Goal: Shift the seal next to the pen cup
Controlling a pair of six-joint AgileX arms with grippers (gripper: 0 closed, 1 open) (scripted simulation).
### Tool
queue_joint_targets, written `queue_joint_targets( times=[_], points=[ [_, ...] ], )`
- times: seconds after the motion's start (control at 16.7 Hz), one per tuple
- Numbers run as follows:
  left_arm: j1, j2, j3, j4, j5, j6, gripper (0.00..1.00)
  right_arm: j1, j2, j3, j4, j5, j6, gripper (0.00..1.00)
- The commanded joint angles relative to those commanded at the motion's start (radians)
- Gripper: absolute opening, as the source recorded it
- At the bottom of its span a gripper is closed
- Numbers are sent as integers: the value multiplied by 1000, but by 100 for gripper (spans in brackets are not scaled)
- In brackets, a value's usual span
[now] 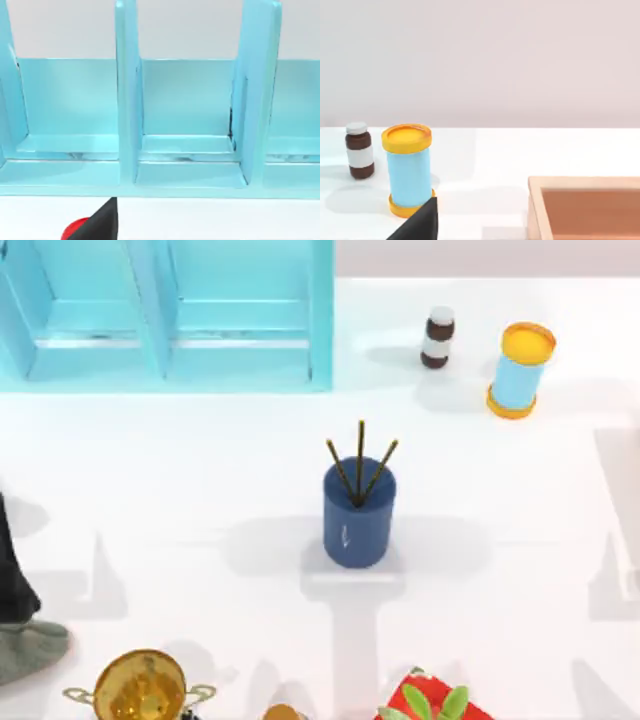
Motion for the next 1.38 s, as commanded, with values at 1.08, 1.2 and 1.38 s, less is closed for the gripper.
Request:
queue_joint_targets(
  times=[1.08, 1.2, 1.38],
  points=[
    [134, 1252, 1092, -851, -6, 132, 100, 0, 0, 0, 0, 0, 0, 100],
    [150, 1446, 1255, -983, -4, 155, 100, 0, 0, 0, 0, 0, 0, 100],
    [172, 1685, 1477, -1152, -1, 185, 100, 0, 0, 0, 0, 0, 0, 100]
  ],
)
